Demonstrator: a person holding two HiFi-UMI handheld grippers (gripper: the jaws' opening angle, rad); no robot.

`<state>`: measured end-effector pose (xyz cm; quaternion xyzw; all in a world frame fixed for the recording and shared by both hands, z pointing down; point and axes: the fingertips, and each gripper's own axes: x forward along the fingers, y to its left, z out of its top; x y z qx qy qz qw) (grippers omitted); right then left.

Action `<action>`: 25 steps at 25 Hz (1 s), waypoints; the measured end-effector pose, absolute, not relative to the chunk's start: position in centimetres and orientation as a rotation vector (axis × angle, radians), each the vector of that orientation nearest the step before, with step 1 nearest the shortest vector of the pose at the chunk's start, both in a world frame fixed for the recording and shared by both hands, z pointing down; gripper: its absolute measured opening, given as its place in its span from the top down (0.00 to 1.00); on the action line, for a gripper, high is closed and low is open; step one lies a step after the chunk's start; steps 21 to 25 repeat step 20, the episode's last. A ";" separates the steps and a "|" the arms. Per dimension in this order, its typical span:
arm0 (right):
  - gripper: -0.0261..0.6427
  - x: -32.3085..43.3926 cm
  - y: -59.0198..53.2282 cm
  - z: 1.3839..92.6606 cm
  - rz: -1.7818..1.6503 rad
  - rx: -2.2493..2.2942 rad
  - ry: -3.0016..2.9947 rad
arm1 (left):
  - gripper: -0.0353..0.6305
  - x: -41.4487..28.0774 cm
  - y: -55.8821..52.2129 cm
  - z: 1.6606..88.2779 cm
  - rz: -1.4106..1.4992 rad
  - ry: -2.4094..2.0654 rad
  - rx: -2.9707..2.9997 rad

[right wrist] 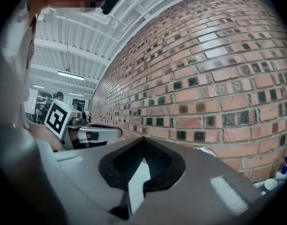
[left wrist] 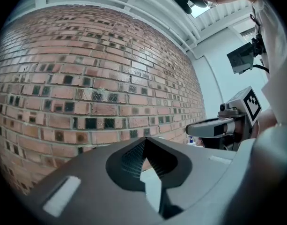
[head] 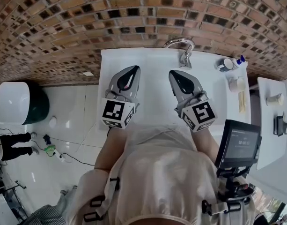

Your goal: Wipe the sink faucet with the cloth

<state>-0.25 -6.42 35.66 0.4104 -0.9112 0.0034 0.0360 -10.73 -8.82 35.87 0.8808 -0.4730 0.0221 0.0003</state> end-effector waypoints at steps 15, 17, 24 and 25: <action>0.97 -0.1 -7.0 35.4 -0.023 1.217 -2.796 | 0.94 -9.0 -9.3 35.8 0.055 -1.448 2.777; 0.97 -0.2 -7.0 35.5 -0.022 1.209 -2.797 | 0.94 -8.8 -9.3 35.9 0.056 -1.442 2.779; 0.97 -0.4 -6.8 35.5 -0.028 1.195 -2.803 | 0.94 -8.6 -9.2 35.8 0.057 -1.438 2.781; 0.97 -0.4 -6.8 35.5 -0.028 1.195 -2.803 | 0.94 -8.6 -9.2 35.8 0.057 -1.438 2.781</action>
